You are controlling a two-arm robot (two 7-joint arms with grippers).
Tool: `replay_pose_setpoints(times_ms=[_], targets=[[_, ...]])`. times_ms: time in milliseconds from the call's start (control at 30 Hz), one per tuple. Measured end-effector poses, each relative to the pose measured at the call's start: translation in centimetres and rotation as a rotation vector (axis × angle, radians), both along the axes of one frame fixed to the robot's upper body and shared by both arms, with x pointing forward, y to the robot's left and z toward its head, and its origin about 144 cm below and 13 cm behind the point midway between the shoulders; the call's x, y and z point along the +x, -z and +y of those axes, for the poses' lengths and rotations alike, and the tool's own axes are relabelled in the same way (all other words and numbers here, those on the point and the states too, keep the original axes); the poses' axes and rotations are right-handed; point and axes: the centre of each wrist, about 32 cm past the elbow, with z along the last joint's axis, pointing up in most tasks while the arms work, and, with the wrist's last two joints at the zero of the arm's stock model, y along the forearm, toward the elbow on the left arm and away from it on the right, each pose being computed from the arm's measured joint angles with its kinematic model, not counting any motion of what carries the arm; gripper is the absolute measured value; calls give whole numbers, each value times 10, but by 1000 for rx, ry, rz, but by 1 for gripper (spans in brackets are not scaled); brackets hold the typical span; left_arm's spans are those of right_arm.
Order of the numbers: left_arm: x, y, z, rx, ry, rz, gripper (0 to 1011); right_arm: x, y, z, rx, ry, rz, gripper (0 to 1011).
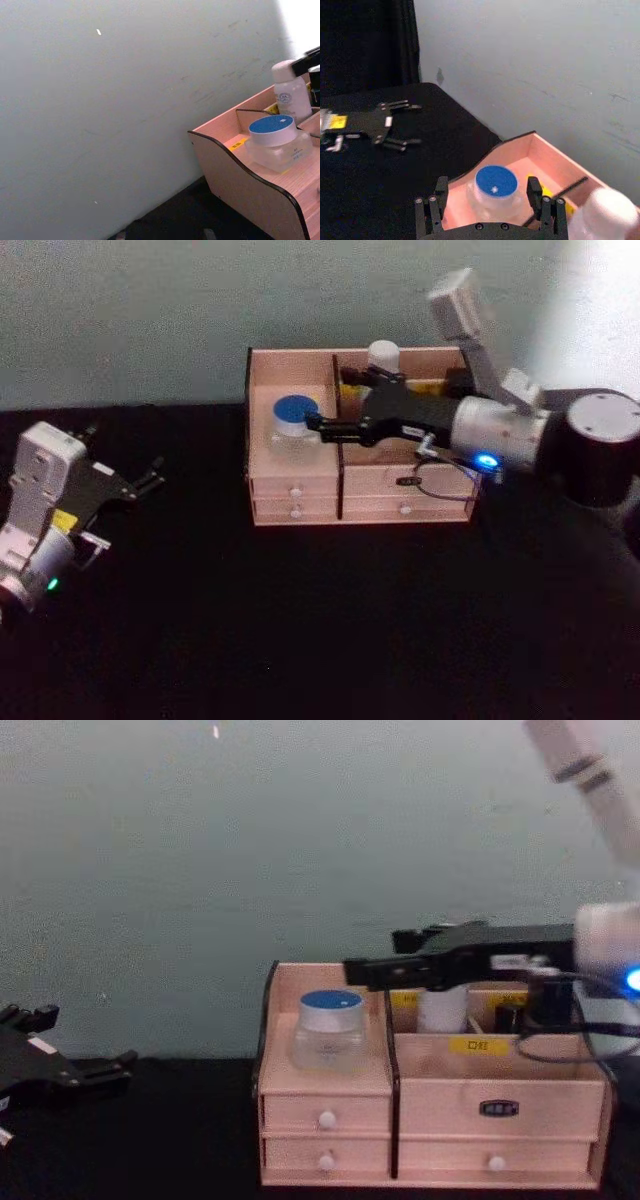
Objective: Pick up the facial cleanser and watermelon frost from the table and place them into the tiered storage box.
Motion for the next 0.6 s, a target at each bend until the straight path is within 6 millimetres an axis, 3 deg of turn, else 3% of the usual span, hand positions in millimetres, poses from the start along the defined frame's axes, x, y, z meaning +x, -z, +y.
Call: replay_pose_setpoints(times_ms=[367, 600], targets=[[0, 0, 0, 0, 0, 0, 1001, -57, 2, -50, 17, 42, 39, 1000], [0, 0, 0, 0, 0, 0, 1001, -104, 11, -82, -4, 260, 31, 1000]])
